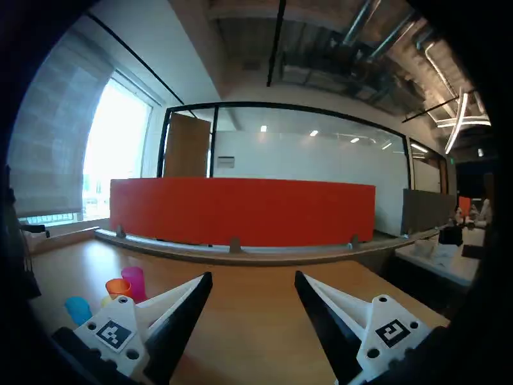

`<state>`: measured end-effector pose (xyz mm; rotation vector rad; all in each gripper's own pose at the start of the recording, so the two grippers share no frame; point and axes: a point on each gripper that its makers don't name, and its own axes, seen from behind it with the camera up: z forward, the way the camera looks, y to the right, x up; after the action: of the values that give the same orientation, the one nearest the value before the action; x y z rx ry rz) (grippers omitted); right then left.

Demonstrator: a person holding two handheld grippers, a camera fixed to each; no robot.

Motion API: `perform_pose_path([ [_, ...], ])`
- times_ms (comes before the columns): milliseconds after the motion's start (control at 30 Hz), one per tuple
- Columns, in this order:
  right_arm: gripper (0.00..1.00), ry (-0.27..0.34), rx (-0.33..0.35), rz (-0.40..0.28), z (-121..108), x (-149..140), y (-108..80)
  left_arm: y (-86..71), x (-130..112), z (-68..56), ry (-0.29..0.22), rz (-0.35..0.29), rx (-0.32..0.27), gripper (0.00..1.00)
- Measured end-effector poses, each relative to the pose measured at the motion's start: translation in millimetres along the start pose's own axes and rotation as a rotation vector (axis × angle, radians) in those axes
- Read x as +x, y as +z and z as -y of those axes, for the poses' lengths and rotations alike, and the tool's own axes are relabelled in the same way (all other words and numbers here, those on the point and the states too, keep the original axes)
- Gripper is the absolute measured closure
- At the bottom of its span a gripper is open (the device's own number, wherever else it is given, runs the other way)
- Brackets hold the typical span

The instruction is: Pour water

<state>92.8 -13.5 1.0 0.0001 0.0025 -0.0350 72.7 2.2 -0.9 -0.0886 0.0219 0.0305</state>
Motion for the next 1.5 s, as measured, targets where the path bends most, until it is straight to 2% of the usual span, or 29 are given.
perform_pose_path([
  [200, 0.0, 0.005, -0.021, -0.007, -4, 6, -0.9, -2.3, -1, -2.1, 0.012, -0.026, 0.025, 0.09],
  [600, 0.0, -0.018, -0.041, 0.001, -3, 12, -0.8, -1.1, -26, -2.5, -0.056, -0.033, 0.052, 0.09],
  [900, 0.0, 0.001, -0.04, -0.005, -1, 19, -0.5, -3.8, -37, -1.7, -0.087, -0.043, 0.063, 0.09],
  [1500, 0.0, -0.014, -0.042, 0.002, 4, 21, -1.5, -3.3, -58, 1.4, -0.069, -0.016, 0.077, 0.09],
])
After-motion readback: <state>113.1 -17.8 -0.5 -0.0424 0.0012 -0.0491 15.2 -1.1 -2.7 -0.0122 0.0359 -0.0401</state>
